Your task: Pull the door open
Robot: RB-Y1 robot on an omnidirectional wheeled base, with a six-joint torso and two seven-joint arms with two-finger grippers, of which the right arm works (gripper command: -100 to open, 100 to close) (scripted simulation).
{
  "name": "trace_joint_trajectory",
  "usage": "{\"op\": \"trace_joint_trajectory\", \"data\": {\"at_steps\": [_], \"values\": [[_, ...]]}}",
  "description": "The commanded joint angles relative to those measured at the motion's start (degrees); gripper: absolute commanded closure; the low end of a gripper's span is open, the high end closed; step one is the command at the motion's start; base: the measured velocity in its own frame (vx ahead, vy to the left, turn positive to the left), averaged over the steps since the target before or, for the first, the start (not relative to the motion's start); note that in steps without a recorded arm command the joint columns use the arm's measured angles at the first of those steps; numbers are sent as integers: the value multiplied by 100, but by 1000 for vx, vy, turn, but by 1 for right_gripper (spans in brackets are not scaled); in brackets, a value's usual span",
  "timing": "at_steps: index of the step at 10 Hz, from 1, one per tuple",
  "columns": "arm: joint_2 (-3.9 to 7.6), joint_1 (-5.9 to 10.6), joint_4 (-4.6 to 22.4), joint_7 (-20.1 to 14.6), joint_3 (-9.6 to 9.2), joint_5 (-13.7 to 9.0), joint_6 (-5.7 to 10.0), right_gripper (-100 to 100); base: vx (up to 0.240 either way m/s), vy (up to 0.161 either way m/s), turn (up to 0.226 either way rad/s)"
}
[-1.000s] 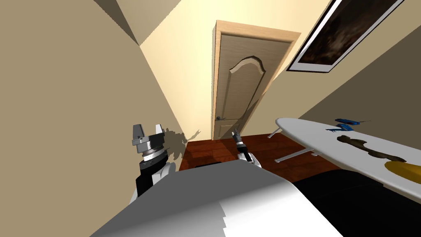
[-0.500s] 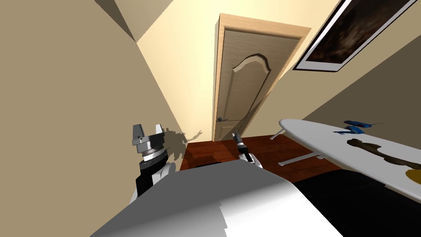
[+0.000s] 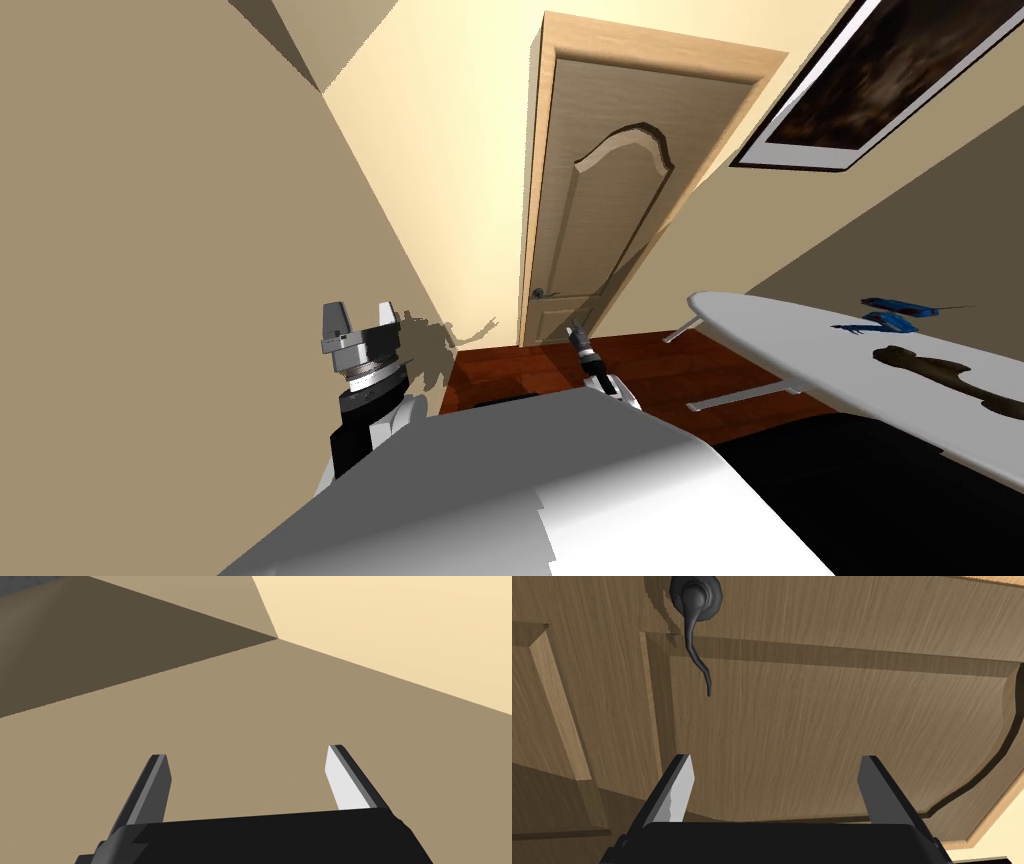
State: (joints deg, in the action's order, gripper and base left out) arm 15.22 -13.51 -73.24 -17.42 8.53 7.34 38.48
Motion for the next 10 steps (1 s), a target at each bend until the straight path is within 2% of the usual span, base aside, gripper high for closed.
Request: {"op": "trace_joint_trajectory", "data": {"at_steps": [1, 3, 4, 10], "values": [[43, 47, 201, -58, 21, 37, 72, -100, 105, 24, 8], [94, 93, 403, -129, 44, 81, 125, -100, 88, 34, 8], [143, 138, 596, -196, 66, 124, 176, -100, 142, 34, 15], [336, 315, 1367, -466, 154, 294, 379, -100, 165, 26, 12]]}}
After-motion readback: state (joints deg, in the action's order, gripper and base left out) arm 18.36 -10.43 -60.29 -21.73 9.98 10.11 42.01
